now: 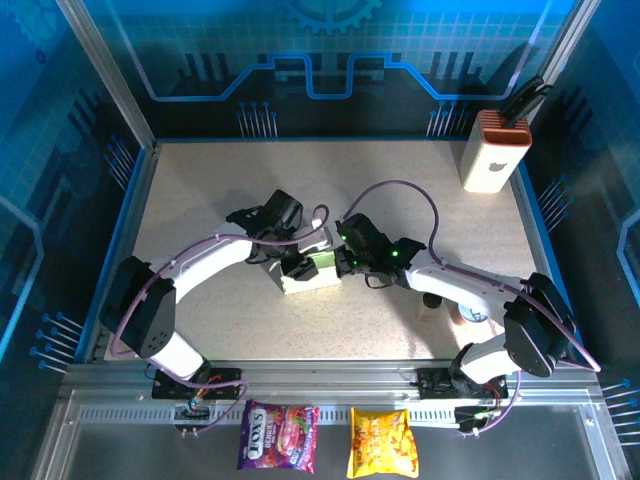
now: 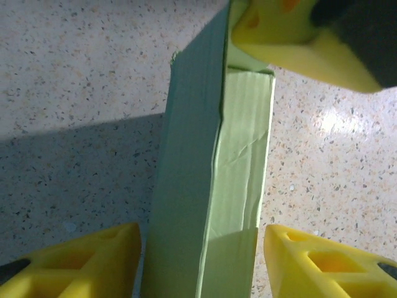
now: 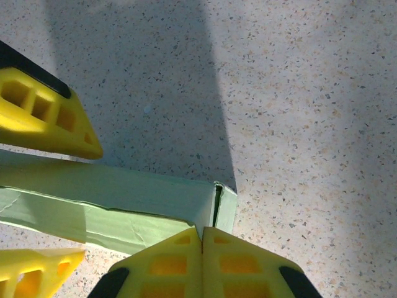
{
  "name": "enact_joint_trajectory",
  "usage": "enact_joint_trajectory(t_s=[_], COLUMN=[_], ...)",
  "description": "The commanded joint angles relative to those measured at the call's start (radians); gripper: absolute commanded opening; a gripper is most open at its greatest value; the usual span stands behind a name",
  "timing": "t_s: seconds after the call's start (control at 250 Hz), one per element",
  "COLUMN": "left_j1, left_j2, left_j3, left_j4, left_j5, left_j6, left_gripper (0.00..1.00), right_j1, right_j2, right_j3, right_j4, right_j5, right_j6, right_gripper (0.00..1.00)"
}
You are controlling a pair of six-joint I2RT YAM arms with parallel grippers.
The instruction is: Fold the paper box
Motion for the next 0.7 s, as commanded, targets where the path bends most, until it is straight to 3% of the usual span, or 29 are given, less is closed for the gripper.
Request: enact_joint_trajectory(t_s=[0.0, 0.288, 0.523, 0.699], left_j1=[-0.003, 0.000, 0.006, 0.030], left_j2=[-0.055, -0.182, -0.319, -0.351], left_j3=[-0.014, -0.047, -0.078, -0.060], left_j4=[0.039, 0.098, 0.069, -0.100], left_j5=[-0.001, -0.102, -0.244, -0.240], left_j6=[-0.035, -0.208, -0.632, -0.959], left_gripper=[0.60, 0.72, 0.74, 0.73], right_j1=[0.021, 0.021, 0.021, 0.021], right_j2=[-0.014, -0.019, -0.017, -0.017], right_j3=[-0.018, -0.013, -0.010, -0.007], right_j4=[-0.024, -0.038, -0.039, -0.046], right_j5=[0.017, 0.023, 0.021, 0.019], right_j6=[0.021, 0.019, 0.027, 0.025], right_gripper=[0.00, 0.00, 0.00, 0.00])
